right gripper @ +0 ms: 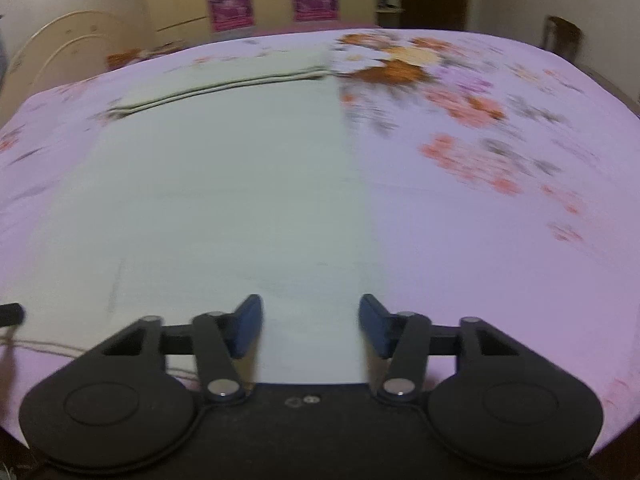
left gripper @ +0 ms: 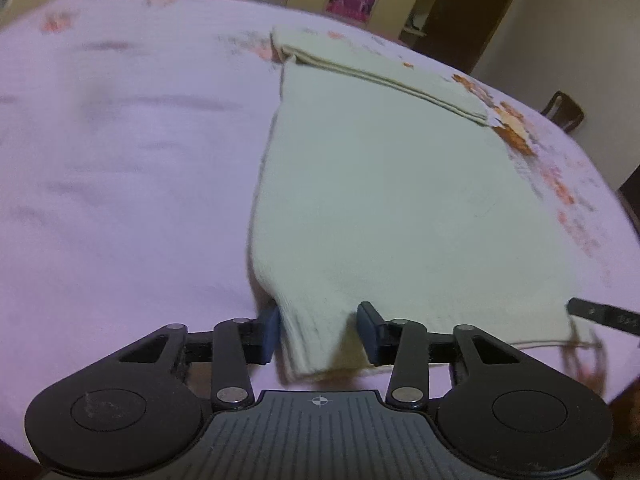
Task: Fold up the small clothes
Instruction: 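Grasp the sweater's hem edge with both grippers, then lift the held hem and fold it toward the collar band, then open both grippers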
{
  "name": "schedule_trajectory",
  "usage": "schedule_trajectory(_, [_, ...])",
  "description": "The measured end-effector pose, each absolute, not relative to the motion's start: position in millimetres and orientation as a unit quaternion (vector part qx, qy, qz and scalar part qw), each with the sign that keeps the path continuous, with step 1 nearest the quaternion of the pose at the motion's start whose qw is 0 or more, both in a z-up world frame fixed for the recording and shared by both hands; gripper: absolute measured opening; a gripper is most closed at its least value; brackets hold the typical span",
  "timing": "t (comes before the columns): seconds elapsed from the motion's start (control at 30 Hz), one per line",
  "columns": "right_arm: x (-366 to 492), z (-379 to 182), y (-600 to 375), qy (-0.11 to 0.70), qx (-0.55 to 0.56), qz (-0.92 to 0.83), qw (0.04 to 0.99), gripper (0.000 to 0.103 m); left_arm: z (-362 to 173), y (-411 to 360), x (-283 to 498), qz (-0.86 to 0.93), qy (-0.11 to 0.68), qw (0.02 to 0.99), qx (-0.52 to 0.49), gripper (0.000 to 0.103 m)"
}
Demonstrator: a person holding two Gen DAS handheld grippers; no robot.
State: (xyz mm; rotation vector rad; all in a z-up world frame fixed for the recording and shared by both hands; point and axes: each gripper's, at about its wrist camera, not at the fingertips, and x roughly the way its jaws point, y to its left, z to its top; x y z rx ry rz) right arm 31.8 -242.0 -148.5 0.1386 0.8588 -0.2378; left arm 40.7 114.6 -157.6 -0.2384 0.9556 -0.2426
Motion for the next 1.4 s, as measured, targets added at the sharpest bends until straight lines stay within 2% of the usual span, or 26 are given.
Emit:
schedule_trajectory(0.1, [27.7, -153.1, -249.7, 0.426, 0.093, -0.128, 0.891, 0.054, -160.7, 113.5, 41.9, -0.134, 0.470, 0.861, -0.139, 0.040])
schedule_trajectory(0.13, [26.5, -156.0, -248.9, 0.433, 0.092, -0.124, 0.888, 0.056, -161.6, 113.7, 42.9, -0.140, 0.470, 0.859, -0.144, 0.016])
schedule_trajectory(0.17, [27.0, -156.8, -245.8, 0.432, 0.083, -0.124, 0.889, 0.058, -164.0, 115.0, 46.6, -0.147, 0.475, 0.854, -0.153, 0.009])
schedule_trajectory(0.2, [27.6, -156.9, -242.4, 0.435, 0.081, -0.119, 0.889, 0.058, -166.6, 116.8, 49.7, -0.149, 0.477, 0.851, -0.164, 0.009])
schedule_trajectory(0.23, [27.7, -156.3, -241.9, 0.435, 0.087, -0.113, 0.889, 0.048, -166.7, 116.9, 50.8, -0.151, 0.473, 0.852, -0.164, 0.009])
schedule_trajectory(0.27, [26.3, -155.3, -241.4, 0.434, 0.094, -0.109, 0.889, 0.033, -165.8, 113.3, 49.0, -0.154, 0.467, 0.857, -0.154, 0.009])
schedule_trajectory(0.37, [26.1, -154.0, -241.0, 0.438, 0.103, -0.100, 0.888, 0.009, -156.3, 107.5, 46.0, -0.171, 0.441, 0.870, -0.141, 0.009])
schedule_trajectory(0.47, [28.1, -146.4, -241.5, 0.438, 0.128, -0.079, 0.886, 0.008, -140.6, 102.7, 47.4, -0.189, 0.398, 0.889, -0.123, 0.009])
schedule_trajectory(0.63, [43.3, -114.2, -247.5, 0.389, 0.171, -0.052, 0.904, 0.008, -113.3, 99.6, 71.0, -0.199, 0.339, 0.913, -0.111, 0.009])
schedule_trajectory(0.93, [132.0, -70.5, -272.4, 0.319, 0.201, -0.022, 0.926, 0.008, -77.6, 95.4, 184.7, -0.175, 0.275, 0.938, -0.120, 0.009])
schedule_trajectory(1.17, [253.1, -73.7, -299.9, 0.300, 0.215, -0.013, 0.929, 0.008, -91.5, 84.3, 302.8, -0.140, 0.278, 0.939, -0.145, 0.009])
schedule_trajectory(1.4, [350.2, -101.0, -314.5, 0.314, 0.212, -0.010, 0.925, 0.007, -123.0, 68.9, 396.3, -0.111, 0.290, 0.938, -0.154, 0.009])
